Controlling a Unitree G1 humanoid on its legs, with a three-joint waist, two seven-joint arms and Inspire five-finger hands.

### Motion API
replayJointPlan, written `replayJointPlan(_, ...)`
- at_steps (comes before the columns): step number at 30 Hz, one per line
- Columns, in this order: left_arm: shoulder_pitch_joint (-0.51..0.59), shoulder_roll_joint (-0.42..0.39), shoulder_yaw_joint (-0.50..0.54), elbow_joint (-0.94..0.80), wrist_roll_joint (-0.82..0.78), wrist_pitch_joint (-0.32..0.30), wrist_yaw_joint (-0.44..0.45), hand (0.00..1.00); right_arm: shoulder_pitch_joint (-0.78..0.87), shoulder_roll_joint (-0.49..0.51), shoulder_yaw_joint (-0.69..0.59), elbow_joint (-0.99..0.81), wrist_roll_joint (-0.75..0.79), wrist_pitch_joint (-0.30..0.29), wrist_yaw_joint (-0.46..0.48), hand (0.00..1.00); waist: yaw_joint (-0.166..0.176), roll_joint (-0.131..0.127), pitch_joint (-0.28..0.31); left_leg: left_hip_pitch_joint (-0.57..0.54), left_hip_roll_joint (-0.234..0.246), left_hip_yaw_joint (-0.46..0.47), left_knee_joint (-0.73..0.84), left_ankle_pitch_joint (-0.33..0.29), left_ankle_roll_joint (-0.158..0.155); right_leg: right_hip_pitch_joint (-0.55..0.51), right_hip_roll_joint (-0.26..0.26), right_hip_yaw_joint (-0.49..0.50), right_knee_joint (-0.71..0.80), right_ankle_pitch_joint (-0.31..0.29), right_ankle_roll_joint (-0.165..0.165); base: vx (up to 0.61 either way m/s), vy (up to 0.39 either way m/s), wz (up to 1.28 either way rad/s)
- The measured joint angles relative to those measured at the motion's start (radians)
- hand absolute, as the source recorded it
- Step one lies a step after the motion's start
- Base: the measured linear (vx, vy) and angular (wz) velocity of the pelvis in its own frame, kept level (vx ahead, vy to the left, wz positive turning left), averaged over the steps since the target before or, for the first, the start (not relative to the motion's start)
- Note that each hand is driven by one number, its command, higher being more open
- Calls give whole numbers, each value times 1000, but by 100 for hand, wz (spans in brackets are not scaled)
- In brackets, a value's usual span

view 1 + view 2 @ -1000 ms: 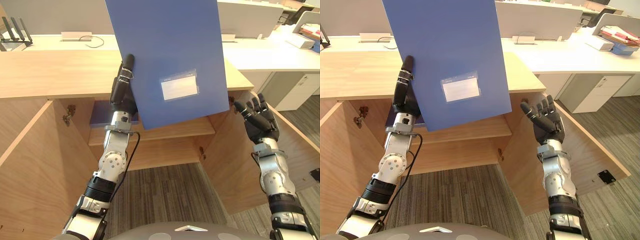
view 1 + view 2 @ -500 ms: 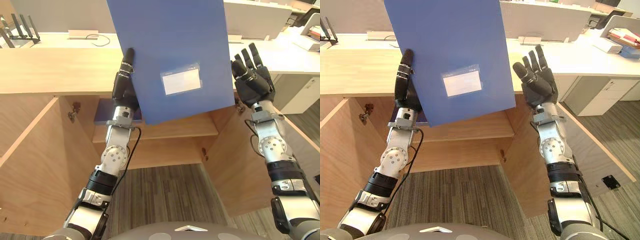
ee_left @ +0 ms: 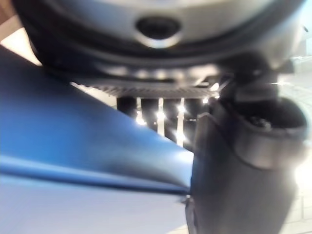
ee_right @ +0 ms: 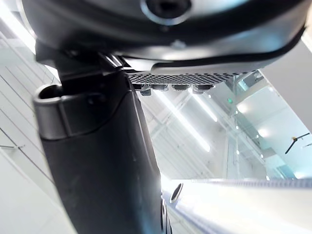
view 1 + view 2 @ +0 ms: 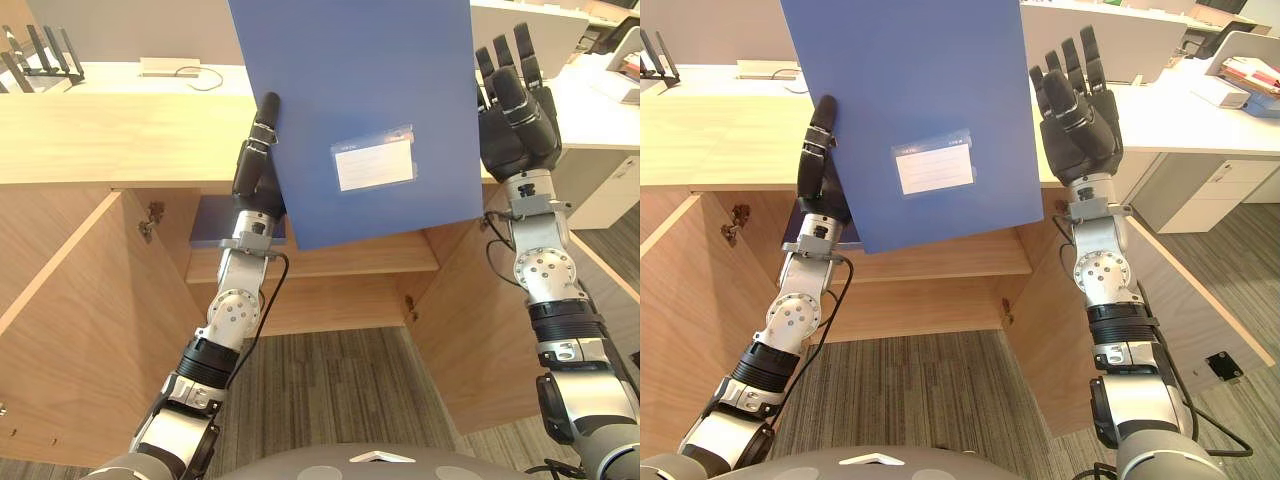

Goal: Walk over to the cabinet, pick up the folder, carry it to the office cabinet, place the folder inside the office cabinet, then close the office cabinet door

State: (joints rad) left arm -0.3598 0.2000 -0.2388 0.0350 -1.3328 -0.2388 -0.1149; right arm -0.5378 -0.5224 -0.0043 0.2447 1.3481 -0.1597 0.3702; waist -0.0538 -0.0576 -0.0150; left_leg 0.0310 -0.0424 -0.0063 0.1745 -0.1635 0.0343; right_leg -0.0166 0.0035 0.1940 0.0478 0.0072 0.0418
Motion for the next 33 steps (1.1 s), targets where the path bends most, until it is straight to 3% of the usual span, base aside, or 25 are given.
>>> replayJointPlan(21, 0, -33, 1, 56, 6, 1, -13, 0, -29, 55, -75, -20, -7, -49, 13, 100, 3, 25, 6, -11, 0, -4, 14, -2, 0, -3, 0, 0, -1, 1, -2, 0, 0, 0)
replayJointPlan(33, -1, -25, -1, 39, 14, 3, -43, 0, -27, -3, 75, -21, -88, 46, 48, 100, 3, 25, 6, -11, 0, -3, 14, -2, 0, -4, 1, 0, -1, 1, -2, 0, 0, 0)
